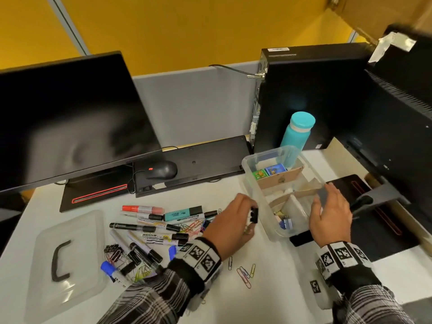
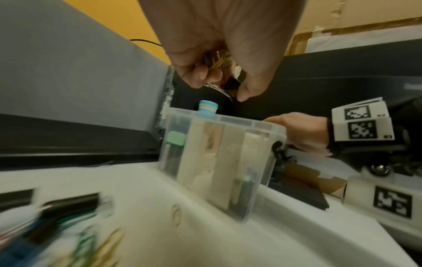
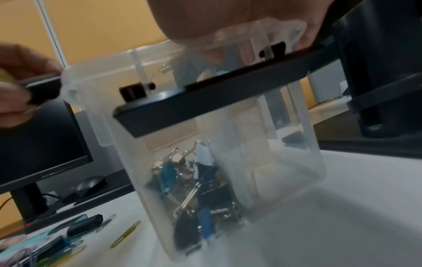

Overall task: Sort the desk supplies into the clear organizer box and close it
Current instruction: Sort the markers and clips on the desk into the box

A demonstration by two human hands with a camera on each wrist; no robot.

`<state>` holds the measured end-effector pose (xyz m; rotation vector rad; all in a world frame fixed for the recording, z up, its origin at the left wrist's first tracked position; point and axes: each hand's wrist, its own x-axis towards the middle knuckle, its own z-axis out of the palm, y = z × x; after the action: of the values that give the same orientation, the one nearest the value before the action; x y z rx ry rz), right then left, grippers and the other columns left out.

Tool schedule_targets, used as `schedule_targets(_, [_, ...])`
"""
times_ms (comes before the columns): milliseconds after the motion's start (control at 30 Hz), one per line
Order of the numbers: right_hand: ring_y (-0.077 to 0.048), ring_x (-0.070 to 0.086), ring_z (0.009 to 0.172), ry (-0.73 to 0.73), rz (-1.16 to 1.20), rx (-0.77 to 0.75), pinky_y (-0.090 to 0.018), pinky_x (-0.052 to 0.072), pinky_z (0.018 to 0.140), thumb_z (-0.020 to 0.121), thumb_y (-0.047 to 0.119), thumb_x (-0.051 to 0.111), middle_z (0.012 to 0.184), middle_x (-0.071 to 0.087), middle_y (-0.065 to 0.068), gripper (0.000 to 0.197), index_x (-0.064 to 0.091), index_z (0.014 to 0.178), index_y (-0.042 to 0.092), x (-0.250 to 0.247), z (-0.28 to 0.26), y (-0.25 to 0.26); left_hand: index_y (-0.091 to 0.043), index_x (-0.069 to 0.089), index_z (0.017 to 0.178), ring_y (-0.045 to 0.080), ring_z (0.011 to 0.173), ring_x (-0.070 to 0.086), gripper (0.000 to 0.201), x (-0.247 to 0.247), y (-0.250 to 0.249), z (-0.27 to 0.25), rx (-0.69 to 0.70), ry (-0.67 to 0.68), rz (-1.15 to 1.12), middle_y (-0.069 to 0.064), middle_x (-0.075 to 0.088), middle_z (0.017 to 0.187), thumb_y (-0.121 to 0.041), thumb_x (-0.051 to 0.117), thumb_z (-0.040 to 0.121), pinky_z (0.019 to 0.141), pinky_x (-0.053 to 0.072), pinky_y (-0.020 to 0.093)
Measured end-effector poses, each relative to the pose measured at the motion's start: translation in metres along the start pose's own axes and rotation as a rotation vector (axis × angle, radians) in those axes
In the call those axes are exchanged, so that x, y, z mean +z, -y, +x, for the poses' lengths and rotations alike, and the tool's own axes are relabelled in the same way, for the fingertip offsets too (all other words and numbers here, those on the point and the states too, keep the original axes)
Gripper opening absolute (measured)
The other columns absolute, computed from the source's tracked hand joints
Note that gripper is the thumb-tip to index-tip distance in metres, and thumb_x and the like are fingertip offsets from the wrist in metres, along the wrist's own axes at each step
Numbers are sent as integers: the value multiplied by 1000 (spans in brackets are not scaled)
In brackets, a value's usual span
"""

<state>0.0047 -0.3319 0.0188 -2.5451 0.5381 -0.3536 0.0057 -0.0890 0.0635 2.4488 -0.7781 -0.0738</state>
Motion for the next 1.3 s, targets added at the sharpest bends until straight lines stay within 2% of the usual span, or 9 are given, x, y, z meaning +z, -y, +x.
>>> schedule_targets(133, [-30,29,138,-27,16,-18,-46,22,114,89,36,27,150,34,-12,61,31,144,10,1,-1,-3,-10,46,124,20,102,50,41,13,-35,40,154,33,12,6,43,124,-12,59,86,81,49,30])
schedule_targets(333, [-30,33,135,-66,21,-39,-47,26,113,88,35,26,147,38,-13,60,34,142,9,4,-3,-4,1,54,119,37,104,47,35,47,-43,77,251,232,234,19,50,119,-2,56,84,87,44,49])
schedule_targets(567, [-29,34,134,-74,32,-53,-48,28,112,89,32,30,147,39,-12,57,35,141,9,6,-2,-6,-6,46,125,36,108,53,37,49,-38,83,93,390,130,16,48,127,-10,56,89,88,45,43])
schedule_targets(733, [-31,28,138,-47,8,-54,-52,21,115,88,33,30,149,34,-13,58,33,142,9,3,-3,-5,-8,53,123,32,108,53,38,49,-31,66,235,243,193,13,52,125,-2,55,86,88,44,42])
schedule_targets(800, [-29,19,142,-60,-16,-86,-53,10,117,88,34,30,152,29,-11,59,31,142,10,-2,-5,3,-15,51,125,25,110,49,44,38,-20,47,194,125,128,6,52,125,2,53,85,93,39,38])
schedule_targets(900, [-25,12,144,-70,56,-283,-45,1,118,89,34,35,151,28,-6,54,34,139,13,-10,-15,31,-21,53,122,15,114,44,47,10,8,9,15,-47,-25,-2,50,126,7,43,85,98,36,29])
schedule_targets(1100, [-26,41,124,89,169,-792,-30,24,111,87,27,47,127,52,-4,32,54,116,15,11,-56,90,-23,60,108,9,111,44,36,-19,89,-87,-337,-125,-14,-7,52,116,3,45,88,100,40,27])
schedule_targets(1200, [-17,47,105,305,126,-981,-27,39,92,88,24,48,109,58,1,21,56,106,18,40,-84,100,-22,62,104,9,109,45,31,-22,114,-134,-436,-130,50,-6,53,113,1,48,88,97,40,26])
schedule_targets(1300, [-11,48,93,617,39,-1055,-24,46,74,89,30,43,99,56,7,16,55,99,24,71,-109,99,-23,63,102,12,101,47,17,-19,121,-166,-482,-91,76,-6,54,109,-14,56,89,90,45,31])
